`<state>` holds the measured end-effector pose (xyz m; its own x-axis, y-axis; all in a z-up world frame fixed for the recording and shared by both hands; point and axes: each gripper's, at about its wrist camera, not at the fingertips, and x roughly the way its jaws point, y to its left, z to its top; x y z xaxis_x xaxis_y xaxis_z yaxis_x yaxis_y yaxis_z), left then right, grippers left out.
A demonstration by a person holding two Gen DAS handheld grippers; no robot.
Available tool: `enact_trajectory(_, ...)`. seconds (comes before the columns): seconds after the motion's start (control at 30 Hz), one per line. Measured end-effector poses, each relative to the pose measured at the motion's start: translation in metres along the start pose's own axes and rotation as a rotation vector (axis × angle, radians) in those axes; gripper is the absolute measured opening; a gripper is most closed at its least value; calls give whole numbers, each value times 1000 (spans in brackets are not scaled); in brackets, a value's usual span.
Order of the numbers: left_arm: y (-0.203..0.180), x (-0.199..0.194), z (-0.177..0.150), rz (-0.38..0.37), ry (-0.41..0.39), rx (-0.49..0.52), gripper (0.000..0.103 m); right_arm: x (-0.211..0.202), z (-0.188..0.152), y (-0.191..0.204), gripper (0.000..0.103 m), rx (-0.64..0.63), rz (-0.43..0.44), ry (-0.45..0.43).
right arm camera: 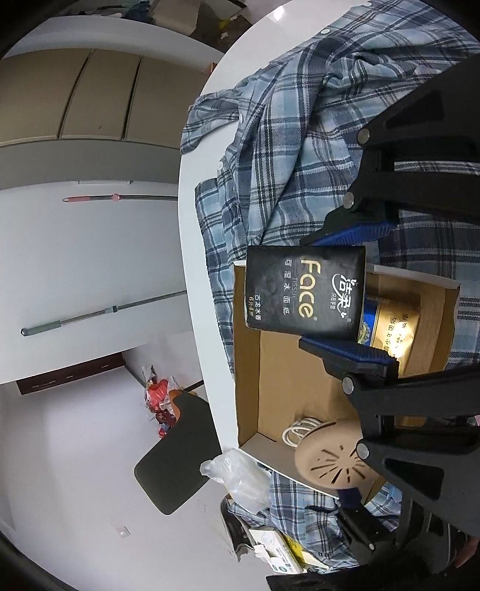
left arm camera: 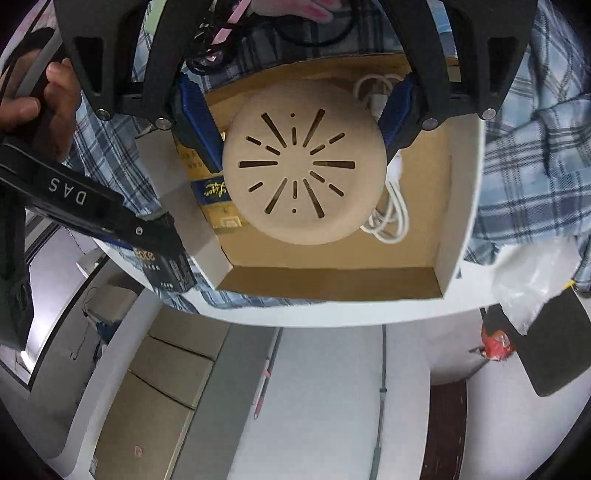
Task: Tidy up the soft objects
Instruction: 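Carry the tan pad and tissue pack over the box with both tools, then release the pad and tissue pack into the box and withdraw both tools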
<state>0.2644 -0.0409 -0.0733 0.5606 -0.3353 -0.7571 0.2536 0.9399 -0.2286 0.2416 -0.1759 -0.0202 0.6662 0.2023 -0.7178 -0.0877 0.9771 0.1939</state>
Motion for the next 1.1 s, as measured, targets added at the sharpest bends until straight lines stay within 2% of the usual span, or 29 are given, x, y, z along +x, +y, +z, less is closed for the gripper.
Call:
enact_trajectory(0.13,-5,8,1,-4,17,15,86,2,-1,1,45,-3,5,6)
enact_trajectory(0.33,-8,-1,1,12,-37,34,99,3,-1,0,45,0,5,8)
enact_trajectory(0.5,-2,-28,10,46,-139,30,101,0,-1,1,45,-4,13,-2)
enact_trajectory(0.6,6,-46,18,92,-217,28,102,-2,-2,7,45,-14,20,-8)
enact_trajectory(0.7,16,-62,20,151,-339,14,102,-6,-2,16,45,-11,28,-10)
enact_trajectory(0.8,26,-69,25,164,-348,6,102,-9,0,35,45,-22,66,2)
enact_trajectory(0.93,36,-71,28,177,-352,-16,103,-8,13,63,45,-91,53,-11)
enact_trajectory(1.03,50,-73,27,149,-347,-75,103,4,19,73,45,-86,60,17)
enact_trajectory(1.1,60,-70,28,126,-314,-113,103,14,20,83,45,-121,14,24)
